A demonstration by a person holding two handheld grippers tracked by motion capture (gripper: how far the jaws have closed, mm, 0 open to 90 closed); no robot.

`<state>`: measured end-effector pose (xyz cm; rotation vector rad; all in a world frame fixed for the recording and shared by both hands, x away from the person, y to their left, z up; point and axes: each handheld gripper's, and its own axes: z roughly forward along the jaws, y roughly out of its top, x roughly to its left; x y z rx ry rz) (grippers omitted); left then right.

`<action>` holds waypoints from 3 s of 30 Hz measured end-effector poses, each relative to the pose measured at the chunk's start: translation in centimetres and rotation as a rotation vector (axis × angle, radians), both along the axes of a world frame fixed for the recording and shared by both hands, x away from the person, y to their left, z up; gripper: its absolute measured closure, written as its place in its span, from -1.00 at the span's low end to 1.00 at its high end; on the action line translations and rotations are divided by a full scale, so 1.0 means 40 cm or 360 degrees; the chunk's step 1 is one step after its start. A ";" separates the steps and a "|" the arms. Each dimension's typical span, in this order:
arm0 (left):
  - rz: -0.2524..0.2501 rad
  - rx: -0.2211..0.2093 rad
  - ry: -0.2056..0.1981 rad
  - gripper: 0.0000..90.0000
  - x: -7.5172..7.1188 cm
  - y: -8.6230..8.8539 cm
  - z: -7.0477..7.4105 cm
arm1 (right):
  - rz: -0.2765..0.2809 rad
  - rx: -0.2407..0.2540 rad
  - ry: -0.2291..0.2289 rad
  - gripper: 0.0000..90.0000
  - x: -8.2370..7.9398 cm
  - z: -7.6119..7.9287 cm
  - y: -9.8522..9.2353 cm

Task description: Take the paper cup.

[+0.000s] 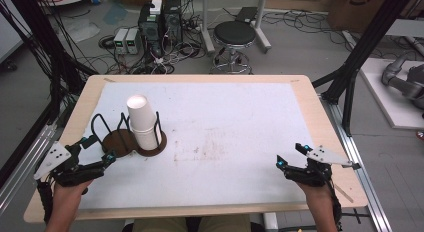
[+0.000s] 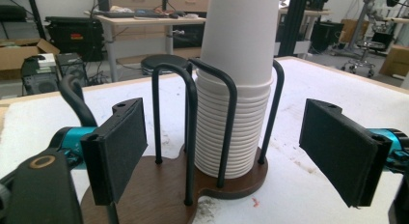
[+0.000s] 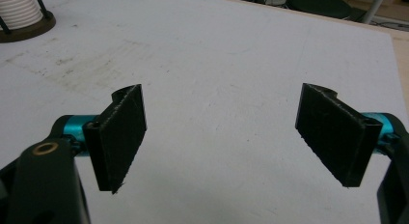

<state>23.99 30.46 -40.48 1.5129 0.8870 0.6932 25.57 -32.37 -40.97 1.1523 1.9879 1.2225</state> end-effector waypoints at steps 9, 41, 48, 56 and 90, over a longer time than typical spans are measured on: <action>-0.0014 -0.0018 0.0033 -0.62 0.004 -0.003 0.005 | 0.0014 0.0013 0.0008 -0.59 -0.006 -0.004 -0.005; -0.0183 0.0026 0.0144 -0.66 0.216 -0.157 0.226 | 0.0052 -0.0025 0.0000 -0.59 -0.016 0.003 0.012; -0.0159 0.0183 0.0292 -0.62 0.265 -0.194 0.203 | 0.0065 -0.0028 0.0008 -0.59 -0.015 0.003 0.017; -0.0151 0.0202 0.0316 -0.37 0.276 -0.198 0.196 | 0.0052 -0.0025 -0.0001 -0.58 -0.016 0.002 0.010; -0.0451 -0.0082 -0.0010 -0.26 0.209 -0.260 0.434 | 0.0071 -0.0021 -0.0001 -0.58 -0.017 0.005 0.020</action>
